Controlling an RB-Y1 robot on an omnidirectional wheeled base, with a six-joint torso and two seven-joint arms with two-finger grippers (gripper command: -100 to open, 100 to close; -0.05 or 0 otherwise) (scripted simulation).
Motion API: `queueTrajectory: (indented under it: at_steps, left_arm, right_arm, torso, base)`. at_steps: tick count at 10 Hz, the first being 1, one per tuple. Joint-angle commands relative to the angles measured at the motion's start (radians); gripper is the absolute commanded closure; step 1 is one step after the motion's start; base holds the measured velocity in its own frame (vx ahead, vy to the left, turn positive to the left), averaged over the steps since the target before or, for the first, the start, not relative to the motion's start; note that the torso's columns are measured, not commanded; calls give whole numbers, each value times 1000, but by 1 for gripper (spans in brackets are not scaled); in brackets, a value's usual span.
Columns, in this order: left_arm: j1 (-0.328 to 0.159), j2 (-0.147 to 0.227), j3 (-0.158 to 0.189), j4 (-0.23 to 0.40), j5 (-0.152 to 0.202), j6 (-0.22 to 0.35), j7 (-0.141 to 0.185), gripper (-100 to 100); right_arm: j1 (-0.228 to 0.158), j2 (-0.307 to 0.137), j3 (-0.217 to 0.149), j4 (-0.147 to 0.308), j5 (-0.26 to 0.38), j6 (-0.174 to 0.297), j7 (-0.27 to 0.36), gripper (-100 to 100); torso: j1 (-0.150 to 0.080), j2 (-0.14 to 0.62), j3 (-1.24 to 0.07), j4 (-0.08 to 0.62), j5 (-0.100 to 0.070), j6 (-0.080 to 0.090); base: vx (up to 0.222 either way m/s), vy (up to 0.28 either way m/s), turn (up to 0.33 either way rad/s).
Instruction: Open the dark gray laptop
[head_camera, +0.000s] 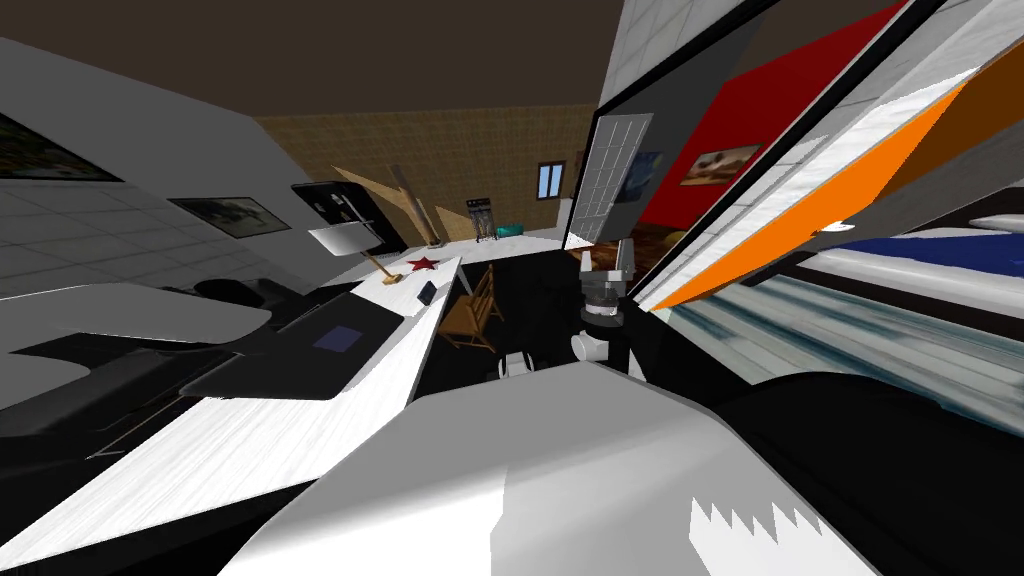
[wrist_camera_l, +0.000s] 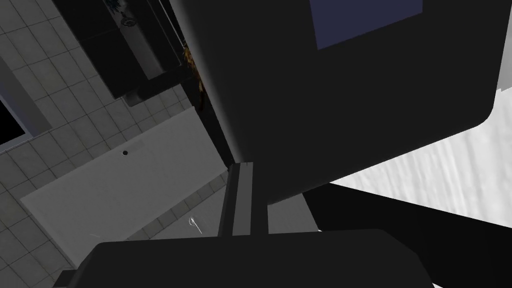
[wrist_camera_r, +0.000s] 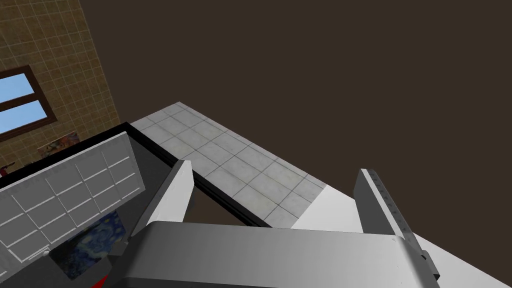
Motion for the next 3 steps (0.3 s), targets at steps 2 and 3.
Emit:
queueTrajectory:
  at_steps: [2, 3]
  left_arm:
    - [-29, -47, 7, 23, -21, -2, -104, 100]
    - [-78, -95, 57, 72, -71, 21, -134, 100]
  right_arm:
    - [0, 0, 0, 0, 0, 0, 0, 0]
    - [0, 0, 0, 0, 0, 0, 0, 0]
  torso:
    - [4, 3, 2, 1, 1, 1]
    - [4, 4, 3, 1, 1, 0]
  base:
    - [8, -3, -34]
    - [72, -48, 544]
